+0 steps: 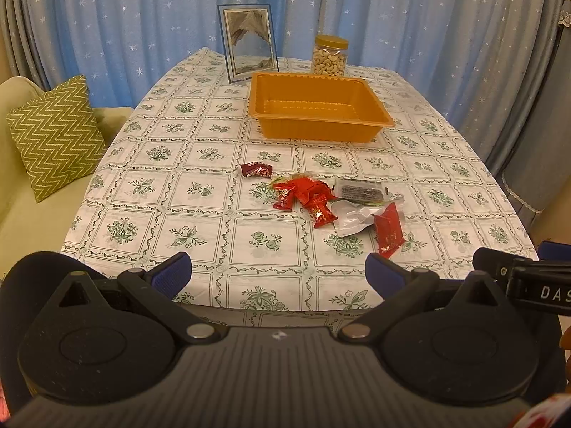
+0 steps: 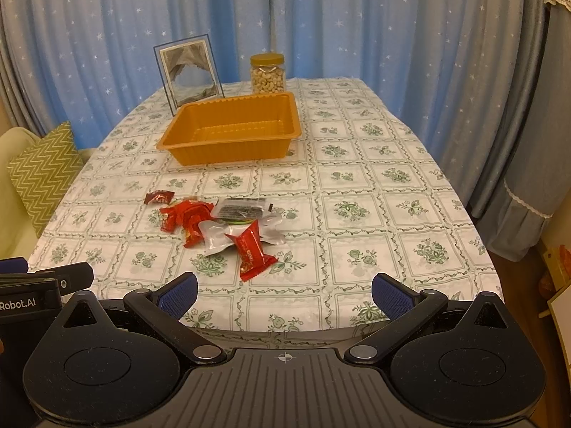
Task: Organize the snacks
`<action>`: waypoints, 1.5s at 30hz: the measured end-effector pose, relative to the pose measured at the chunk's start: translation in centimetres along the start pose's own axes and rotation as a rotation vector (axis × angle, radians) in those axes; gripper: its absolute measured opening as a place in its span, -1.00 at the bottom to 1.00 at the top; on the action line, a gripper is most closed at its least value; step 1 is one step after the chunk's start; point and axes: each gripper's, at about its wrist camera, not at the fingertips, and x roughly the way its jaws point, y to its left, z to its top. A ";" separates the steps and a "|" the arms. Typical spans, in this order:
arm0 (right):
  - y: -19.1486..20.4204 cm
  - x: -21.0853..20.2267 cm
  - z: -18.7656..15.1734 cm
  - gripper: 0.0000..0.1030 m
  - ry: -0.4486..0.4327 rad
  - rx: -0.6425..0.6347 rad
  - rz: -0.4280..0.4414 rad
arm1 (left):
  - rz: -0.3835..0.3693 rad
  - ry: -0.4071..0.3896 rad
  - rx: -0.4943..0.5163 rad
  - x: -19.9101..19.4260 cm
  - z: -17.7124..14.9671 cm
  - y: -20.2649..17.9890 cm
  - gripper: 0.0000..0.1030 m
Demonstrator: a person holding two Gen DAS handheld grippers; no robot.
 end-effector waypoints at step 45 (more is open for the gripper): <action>0.0 0.1 -0.1 1.00 -0.002 -0.002 -0.001 | -0.015 0.001 -0.002 0.2 -0.4 -0.1 1.00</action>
